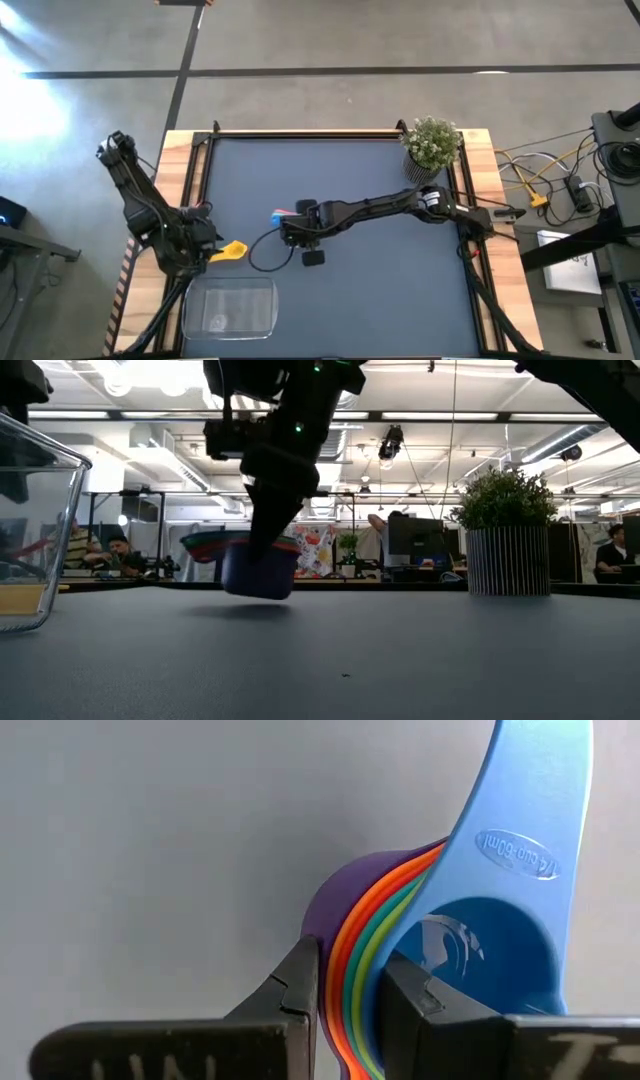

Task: Nest measuring cups in basket
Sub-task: Put the nested measuring cups into the transparent bin

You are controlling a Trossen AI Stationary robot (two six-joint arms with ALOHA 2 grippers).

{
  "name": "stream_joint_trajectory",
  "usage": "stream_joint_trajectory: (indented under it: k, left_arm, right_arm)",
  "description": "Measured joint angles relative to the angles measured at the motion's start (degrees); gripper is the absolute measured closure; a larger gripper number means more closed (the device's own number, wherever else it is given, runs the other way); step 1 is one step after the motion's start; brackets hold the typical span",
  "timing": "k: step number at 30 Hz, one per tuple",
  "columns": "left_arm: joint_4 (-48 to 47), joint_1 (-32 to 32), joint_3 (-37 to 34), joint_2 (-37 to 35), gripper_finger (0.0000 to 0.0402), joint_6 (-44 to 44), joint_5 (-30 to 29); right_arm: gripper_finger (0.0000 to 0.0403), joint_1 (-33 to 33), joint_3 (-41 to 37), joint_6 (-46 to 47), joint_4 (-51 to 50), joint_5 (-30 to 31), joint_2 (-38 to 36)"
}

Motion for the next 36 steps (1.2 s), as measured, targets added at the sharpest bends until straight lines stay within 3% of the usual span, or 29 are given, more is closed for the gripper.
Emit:
stream_joint_trajectory:
  k: [7, 13, 18, 22, 30, 36]
  left_arm:
    - [0.3, 1.4, 0.3, -1.9, 0.0227, -0.3, 0.2]
    - [1.2, 4.0, 0.1, -0.4, 0.0203, -0.2, 0.8]
    - [1.2, 5.1, 0.2, 1.9, 0.0201, 0.1, 1.7]
    - [1.3, 5.1, 0.4, 3.0, 0.0201, 0.0, 2.0]
    - [1.8, 5.1, 0.4, 3.9, 0.0201, 0.0, 1.9]
    - [1.8, 5.1, 0.8, 3.8, 0.0201, 2.2, -5.0]
  right_arm:
    - [0.0356, 0.1, -0.5, 0.5, 0.0, 0.0, 0.0]
    - [0.0331, 0.0, -0.7, 1.6, 0.0, -0.1, 0.0]
    - [0.0329, 0.1, -0.7, 1.9, 0.0, -0.5, 0.0]
    - [0.0325, 0.2, -0.7, 1.3, 0.0, -4.3, -0.1]
    - [0.0276, 0.9, -0.6, 1.8, 0.0, -4.7, -0.1]
    - [0.0246, 1.2, 0.9, 2.7, -0.1, -4.7, -0.1]
